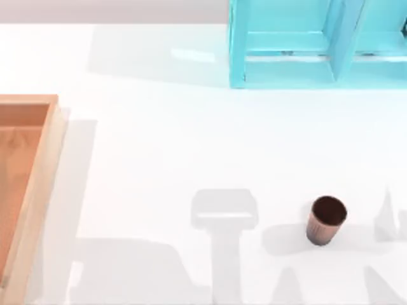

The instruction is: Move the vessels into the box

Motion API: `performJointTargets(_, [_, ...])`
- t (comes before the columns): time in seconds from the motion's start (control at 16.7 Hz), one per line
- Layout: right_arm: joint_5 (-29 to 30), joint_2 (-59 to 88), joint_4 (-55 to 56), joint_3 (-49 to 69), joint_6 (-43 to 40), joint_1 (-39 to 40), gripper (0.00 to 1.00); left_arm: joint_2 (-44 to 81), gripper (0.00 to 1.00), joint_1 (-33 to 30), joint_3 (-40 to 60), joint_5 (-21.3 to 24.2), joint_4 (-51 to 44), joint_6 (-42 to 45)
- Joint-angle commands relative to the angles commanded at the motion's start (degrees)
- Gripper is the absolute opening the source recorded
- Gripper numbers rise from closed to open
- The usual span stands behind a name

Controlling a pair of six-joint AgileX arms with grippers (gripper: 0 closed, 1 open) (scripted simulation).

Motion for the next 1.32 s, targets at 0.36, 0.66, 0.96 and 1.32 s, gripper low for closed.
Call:
performJointTargets(0.36, [0.0,0.0,0.0,0.0,0.0,0.0,1.0,0.05,1.0,-0.23,8.05,-0.09,-7.81,-0.31])
performJointTargets(0.66, [0.0,0.0,0.0,0.0,0.0,0.0,1.0,0.57,1.0,-0.67,8.54,-0.2,-8.1,-0.91])
performJointTargets(0.96, [0.0,0.0,0.0,0.0,0.0,0.0,1.0,11.71,1.0,-11.71,20.28,-1.31,-10.73,-11.86])
performJointTargets(1.32, [0.0,0.0,0.0,0.0,0.0,0.0,1.0,33.17,1.0,-37.21,46.08,-3.88,-14.07,-37.17])
